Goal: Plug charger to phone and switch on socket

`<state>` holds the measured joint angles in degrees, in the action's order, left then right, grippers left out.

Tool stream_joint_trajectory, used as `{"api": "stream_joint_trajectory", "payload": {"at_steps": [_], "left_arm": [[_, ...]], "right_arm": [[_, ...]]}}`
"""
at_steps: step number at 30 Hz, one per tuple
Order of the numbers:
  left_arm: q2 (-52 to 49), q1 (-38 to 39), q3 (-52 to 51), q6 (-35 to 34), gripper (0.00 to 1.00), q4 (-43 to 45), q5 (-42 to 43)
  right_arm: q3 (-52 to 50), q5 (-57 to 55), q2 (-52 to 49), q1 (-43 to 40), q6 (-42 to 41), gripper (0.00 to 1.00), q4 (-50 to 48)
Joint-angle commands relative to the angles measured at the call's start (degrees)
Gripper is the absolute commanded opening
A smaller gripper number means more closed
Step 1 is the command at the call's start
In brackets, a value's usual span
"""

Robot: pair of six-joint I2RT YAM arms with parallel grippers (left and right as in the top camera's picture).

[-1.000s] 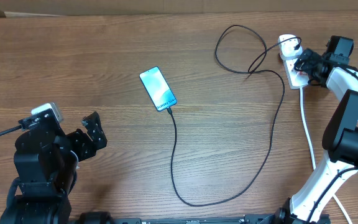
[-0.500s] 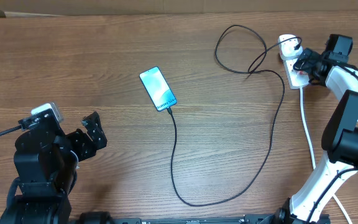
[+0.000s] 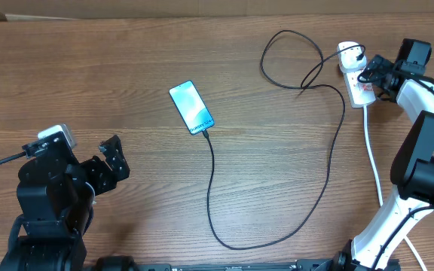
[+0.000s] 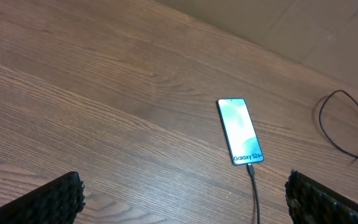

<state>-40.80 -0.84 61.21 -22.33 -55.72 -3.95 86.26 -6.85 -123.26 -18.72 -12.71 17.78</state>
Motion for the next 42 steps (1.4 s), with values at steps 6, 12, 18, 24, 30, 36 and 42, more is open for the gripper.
{"api": "stream_joint_trajectory", "payload": {"at_steps": [6, 12, 18, 24, 30, 36, 42], "left_arm": [[-0.1, 0.2, -0.1, -0.4, 1.00, 0.0, -0.9], [-0.1, 0.2, -0.1, -0.4, 0.99, 0.0, -0.9], [-0.1, 0.2, -0.1, -0.4, 0.99, 0.0, -0.9], [-0.1, 0.2, -0.1, -0.4, 1.00, 0.0, -0.9], [-0.1, 0.2, -0.1, -0.4, 1.00, 0.0, -0.9], [-0.1, 0.2, -0.1, -0.4, 1.00, 0.0, -0.9], [-0.1, 0.2, -0.1, -0.4, 1.00, 0.0, -0.9]], "right_arm": [[1.8, 4.8, -1.1, -0.1, -1.0, 1.00, -1.0], [1.8, 3.3, -1.1, -0.1, -1.0, 1.00, -1.3], [1.4, 2.0, -1.1, -0.1, -1.0, 1.00, -1.2], [1.1, 2.1, -1.2, -0.1, -1.0, 1.00, -1.1], [1.1, 4.0, -2.0, -0.1, -1.0, 1.00, -1.0], [1.1, 4.0, -4.5, -0.1, -1.0, 1.00, -0.9], [1.1, 4.0, -4.7, -0.1, -1.0, 1.00, -1.0]]}}
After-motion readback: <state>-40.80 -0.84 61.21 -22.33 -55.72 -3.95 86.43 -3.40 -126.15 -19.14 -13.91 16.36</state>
